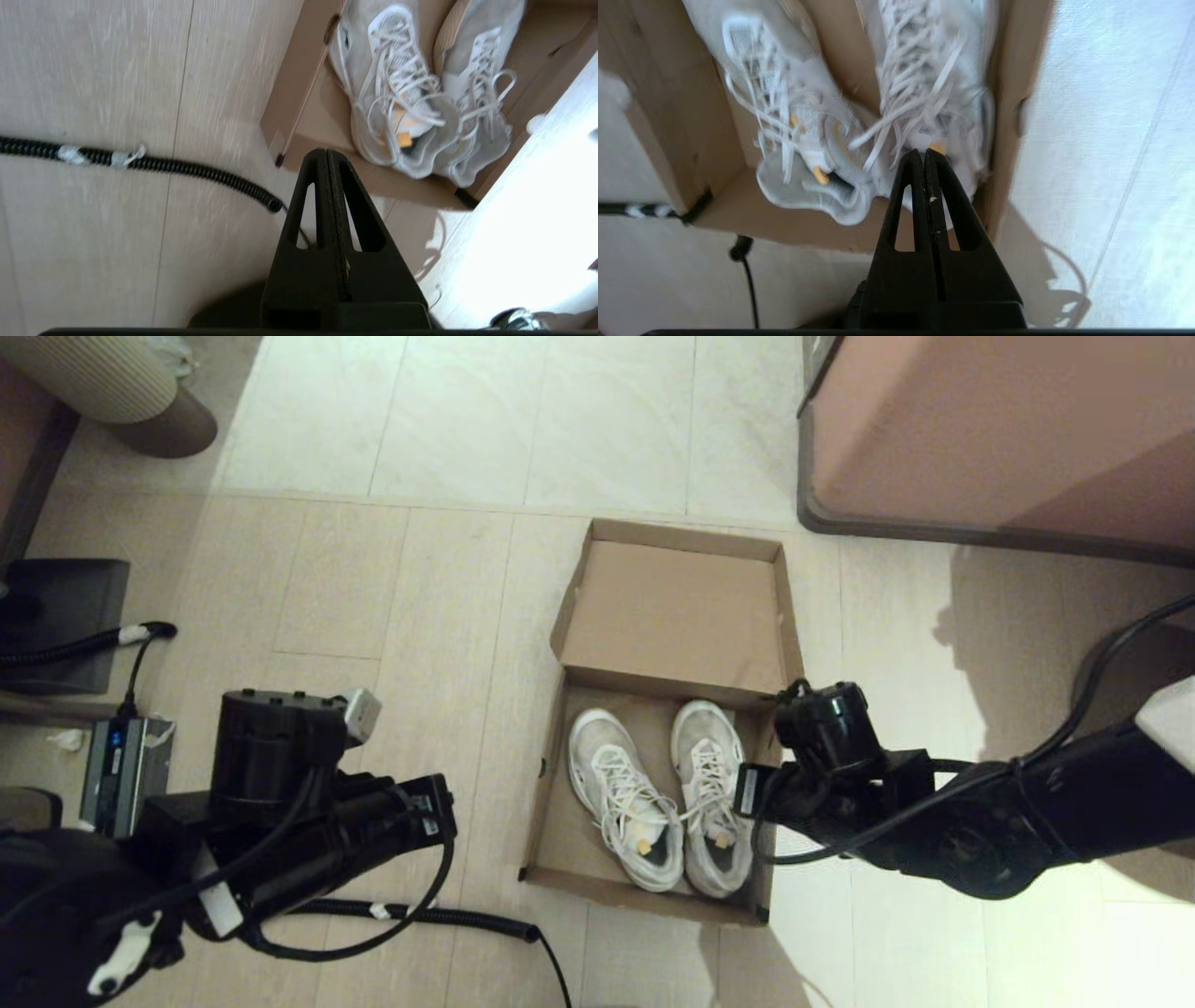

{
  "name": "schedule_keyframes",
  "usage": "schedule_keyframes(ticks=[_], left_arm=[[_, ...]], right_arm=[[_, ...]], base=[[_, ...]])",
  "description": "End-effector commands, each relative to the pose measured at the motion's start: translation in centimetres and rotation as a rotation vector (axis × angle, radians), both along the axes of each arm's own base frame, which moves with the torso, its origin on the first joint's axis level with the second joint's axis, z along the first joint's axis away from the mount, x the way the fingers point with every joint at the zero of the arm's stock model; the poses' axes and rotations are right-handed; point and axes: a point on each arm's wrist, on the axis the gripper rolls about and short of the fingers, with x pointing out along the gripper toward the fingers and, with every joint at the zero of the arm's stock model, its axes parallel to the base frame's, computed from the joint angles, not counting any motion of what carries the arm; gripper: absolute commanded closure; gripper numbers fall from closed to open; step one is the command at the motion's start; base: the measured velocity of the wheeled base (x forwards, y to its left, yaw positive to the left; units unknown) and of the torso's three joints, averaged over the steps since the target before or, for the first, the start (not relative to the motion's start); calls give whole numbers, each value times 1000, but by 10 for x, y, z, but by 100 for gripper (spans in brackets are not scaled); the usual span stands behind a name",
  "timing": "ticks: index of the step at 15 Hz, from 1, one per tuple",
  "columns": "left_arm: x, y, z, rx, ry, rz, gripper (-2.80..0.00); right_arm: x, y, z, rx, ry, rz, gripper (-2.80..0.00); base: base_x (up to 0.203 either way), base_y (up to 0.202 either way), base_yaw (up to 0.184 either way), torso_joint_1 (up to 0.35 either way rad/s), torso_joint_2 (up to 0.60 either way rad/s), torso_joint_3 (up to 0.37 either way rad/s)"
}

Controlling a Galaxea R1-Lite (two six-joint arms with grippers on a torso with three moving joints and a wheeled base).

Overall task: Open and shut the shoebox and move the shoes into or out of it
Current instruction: Put the shoes out of the shoe box

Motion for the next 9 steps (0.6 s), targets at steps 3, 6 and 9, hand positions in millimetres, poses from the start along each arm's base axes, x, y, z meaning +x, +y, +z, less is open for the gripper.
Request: schedule_keyframes(ticks=[3, 6, 9], left_arm=[[6, -3, -10, 6, 14, 3, 0], [5, -2, -8, 18, 0, -1, 0], [2, 0, -1, 24, -27, -10, 0]], right_arm=[[-4, 11, -30, -40, 45, 27, 0], [-6, 23, -38, -46, 56, 53, -280], [-2, 33, -61, -76, 97, 63, -280]], base=[[0, 0, 0, 0, 0, 0], [0, 0, 0, 0, 0, 0], [0, 0, 0, 0, 0, 0]])
